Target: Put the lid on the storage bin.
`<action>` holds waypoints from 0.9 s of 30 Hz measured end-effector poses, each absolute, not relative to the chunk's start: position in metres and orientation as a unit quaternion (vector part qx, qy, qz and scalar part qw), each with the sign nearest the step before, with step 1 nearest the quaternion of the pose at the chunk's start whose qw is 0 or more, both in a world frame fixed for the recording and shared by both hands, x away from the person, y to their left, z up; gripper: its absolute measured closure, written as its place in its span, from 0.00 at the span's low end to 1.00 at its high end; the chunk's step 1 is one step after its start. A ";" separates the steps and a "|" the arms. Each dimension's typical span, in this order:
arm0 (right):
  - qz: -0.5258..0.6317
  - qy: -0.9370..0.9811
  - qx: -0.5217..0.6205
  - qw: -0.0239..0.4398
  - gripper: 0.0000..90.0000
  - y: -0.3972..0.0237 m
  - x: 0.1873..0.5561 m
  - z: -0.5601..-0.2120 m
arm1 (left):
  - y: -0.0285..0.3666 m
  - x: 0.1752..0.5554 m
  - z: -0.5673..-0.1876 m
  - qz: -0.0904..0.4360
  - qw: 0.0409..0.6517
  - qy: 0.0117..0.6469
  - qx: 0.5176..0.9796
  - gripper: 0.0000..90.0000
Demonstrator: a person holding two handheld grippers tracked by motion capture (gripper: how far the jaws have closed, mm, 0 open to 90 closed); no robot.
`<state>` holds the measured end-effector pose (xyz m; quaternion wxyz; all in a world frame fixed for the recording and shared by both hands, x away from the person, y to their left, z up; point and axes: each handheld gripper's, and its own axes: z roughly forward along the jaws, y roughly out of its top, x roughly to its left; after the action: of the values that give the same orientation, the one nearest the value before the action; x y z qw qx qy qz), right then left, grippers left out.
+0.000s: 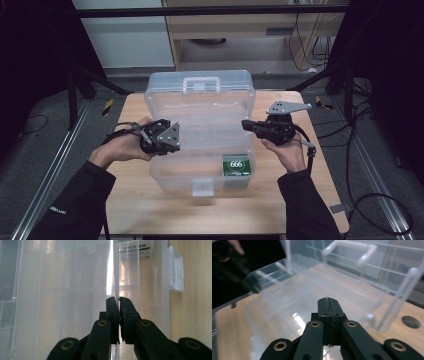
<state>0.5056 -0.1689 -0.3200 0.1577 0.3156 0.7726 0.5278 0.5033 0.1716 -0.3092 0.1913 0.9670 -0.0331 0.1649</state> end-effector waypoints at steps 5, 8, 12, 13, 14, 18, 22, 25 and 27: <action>0.523 0.766 0.335 0.165 1.00 -0.172 0.519 -0.321 | 0.173 0.502 -0.310 0.162 0.194 -0.033 0.967 0.96; 0.522 0.763 0.344 0.166 1.00 -0.174 0.523 -0.323 | 0.173 0.501 -0.311 0.159 0.195 -0.031 0.967 0.96; 0.517 0.761 0.353 0.170 1.00 -0.177 0.526 -0.325 | 0.173 0.500 -0.313 0.156 0.199 -0.030 0.967 0.96; 0.517 0.761 0.355 0.167 1.00 -0.178 0.527 -0.326 | 0.173 0.500 -0.313 0.156 0.199 -0.031 0.967 0.96; 0.516 0.759 0.359 0.170 1.00 -0.179 0.527 -0.326 | 0.173 0.499 -0.314 0.155 0.199 -0.031 0.967 0.96; 0.515 0.757 0.365 0.170 1.00 -0.183 0.528 -0.327 | 0.173 0.499 -0.315 0.153 0.200 -0.032 0.967 0.96; 0.512 0.756 0.371 0.172 1.00 -0.186 0.530 -0.328 | 0.173 0.498 -0.316 0.147 0.197 -0.035 0.969 0.96; 0.512 0.754 0.376 0.169 1.00 -0.187 0.530 -0.330 | 0.173 0.497 -0.317 0.144 0.197 -0.036 0.969 0.96; 0.512 0.753 0.378 0.168 1.00 -0.188 0.530 -0.331 | 0.173 0.496 -0.319 0.139 0.200 -0.035 0.969 0.96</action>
<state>0.5303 -0.1884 -0.3307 0.1679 0.3778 0.7533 0.5115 0.4962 0.1728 -0.3187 0.1995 0.9693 -0.0351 0.1390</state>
